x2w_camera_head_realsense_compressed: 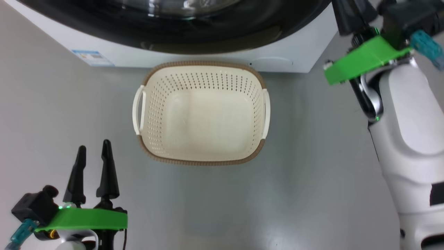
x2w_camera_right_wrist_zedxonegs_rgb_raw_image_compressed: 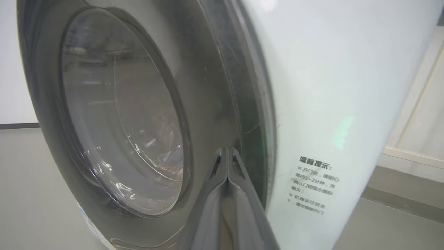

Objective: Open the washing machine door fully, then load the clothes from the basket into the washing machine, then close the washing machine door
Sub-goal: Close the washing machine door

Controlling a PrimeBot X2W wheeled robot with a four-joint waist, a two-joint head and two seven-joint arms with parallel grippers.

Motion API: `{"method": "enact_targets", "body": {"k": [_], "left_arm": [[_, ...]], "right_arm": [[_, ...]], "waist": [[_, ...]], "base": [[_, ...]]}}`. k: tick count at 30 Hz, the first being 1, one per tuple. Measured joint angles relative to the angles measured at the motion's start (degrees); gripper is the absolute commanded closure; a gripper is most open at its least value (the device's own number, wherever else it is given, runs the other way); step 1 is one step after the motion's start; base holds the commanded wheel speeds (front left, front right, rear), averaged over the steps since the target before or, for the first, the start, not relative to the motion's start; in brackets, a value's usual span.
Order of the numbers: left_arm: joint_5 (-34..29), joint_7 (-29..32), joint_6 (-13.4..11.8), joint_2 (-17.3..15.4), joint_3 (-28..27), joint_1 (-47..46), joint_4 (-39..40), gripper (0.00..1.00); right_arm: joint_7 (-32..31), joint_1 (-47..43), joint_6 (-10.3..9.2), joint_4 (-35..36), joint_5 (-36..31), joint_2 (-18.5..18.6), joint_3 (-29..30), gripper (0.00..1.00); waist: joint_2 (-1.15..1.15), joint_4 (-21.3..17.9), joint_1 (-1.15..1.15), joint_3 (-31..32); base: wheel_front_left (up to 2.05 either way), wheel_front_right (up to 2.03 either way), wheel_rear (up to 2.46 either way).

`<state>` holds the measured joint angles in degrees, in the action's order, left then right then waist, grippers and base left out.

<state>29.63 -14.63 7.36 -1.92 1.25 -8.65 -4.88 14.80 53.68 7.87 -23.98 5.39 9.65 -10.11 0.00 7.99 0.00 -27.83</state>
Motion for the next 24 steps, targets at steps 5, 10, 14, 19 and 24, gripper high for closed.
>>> {"method": "enact_targets", "body": {"k": [5,10,14,19,24], "left_arm": [[1.96,0.00,0.01,0.01,-0.53,0.36,-2.93,0.00],[2.65,0.00,0.02,0.05,-2.59,1.34,-4.05,0.00],[2.10,0.00,0.03,0.02,-4.32,3.86,-4.93,0.00],[0.32,0.00,0.03,0.01,-5.12,7.95,-5.46,0.00],[-0.69,0.01,0.02,-0.03,-5.27,11.43,-5.99,0.00]], "right_arm": [[-0.01,-8.16,-0.04,3.34,2.12,0.23,-0.18,0.27],[-0.05,-17.02,-0.04,7.60,3.42,-0.19,-0.36,0.00],[-0.05,-24.48,-0.04,10.87,4.48,-0.47,-0.07,0.00],[-0.05,-35.74,-0.04,13.90,5.48,-0.77,1.11,0.00],[-0.05,-43.31,-0.04,15.82,5.75,-1.30,2.43,0.00]], "waist": [[0.00,-0.48,0.00,3.16],[0.00,-1.24,0.00,7.19],[0.00,-2.12,0.00,10.85],[0.00,-3.66,0.00,16.73],[0.00,-5.13,0.00,21.51]], "base": [[0.00,0.00,0.00],[0.00,0.00,0.00],[0.00,0.00,0.00],[0.00,0.00,0.00],[0.00,0.00,0.00]]}}
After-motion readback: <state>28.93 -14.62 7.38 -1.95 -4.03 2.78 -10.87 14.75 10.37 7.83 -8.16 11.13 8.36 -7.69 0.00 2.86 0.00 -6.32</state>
